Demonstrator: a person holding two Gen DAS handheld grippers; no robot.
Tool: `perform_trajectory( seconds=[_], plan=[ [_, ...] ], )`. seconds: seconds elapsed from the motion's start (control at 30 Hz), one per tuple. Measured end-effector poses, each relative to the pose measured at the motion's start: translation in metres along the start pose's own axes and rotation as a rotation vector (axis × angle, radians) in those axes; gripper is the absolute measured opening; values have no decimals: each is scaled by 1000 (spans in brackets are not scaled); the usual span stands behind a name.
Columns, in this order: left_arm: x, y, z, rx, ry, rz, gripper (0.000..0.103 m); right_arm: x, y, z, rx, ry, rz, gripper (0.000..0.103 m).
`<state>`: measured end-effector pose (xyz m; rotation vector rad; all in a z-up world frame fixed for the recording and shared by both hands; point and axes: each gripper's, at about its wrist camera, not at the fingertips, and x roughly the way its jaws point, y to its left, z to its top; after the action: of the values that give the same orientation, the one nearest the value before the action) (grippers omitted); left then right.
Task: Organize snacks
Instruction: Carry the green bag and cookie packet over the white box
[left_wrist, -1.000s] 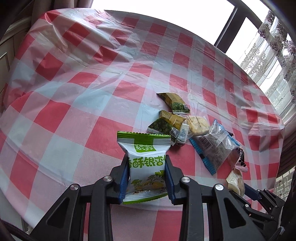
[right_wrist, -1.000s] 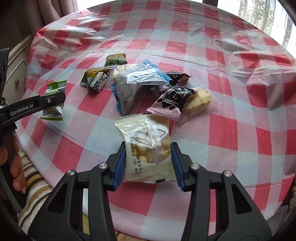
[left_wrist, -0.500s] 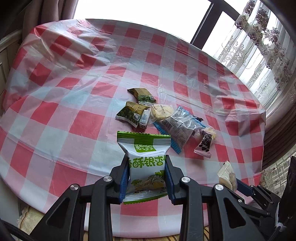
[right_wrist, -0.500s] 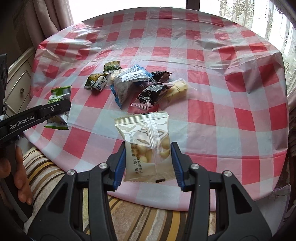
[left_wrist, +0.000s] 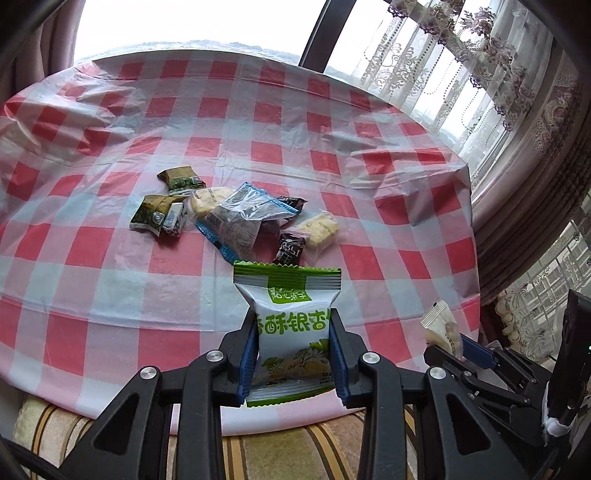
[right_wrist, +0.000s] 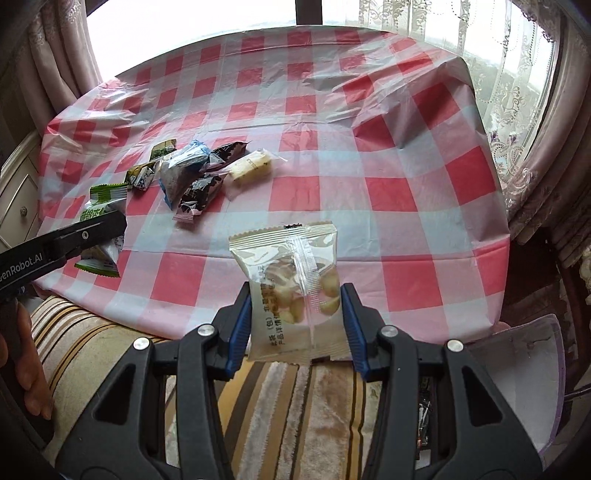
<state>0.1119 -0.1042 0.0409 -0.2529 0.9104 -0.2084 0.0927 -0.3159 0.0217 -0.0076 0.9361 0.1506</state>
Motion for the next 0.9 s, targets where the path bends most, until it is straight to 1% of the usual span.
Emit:
perform_trajectory(
  seconds=[0.23,0.53,0.77,0.9],
  plan=[
    [10,-50,-12,88,54,-77,35,-16,-59,-25,94,9,-77,50],
    [22,-114,-30,208,145,-189,35,-33,-126,-56,213,22,-188,50],
    [33,-162,-51,294,231,-272,35,-46,-166,-77,293,30,-259,50],
    [36,-186,-64,348,271,-308,36,-52,-183,-83,326,31,-288,50]
  ],
)
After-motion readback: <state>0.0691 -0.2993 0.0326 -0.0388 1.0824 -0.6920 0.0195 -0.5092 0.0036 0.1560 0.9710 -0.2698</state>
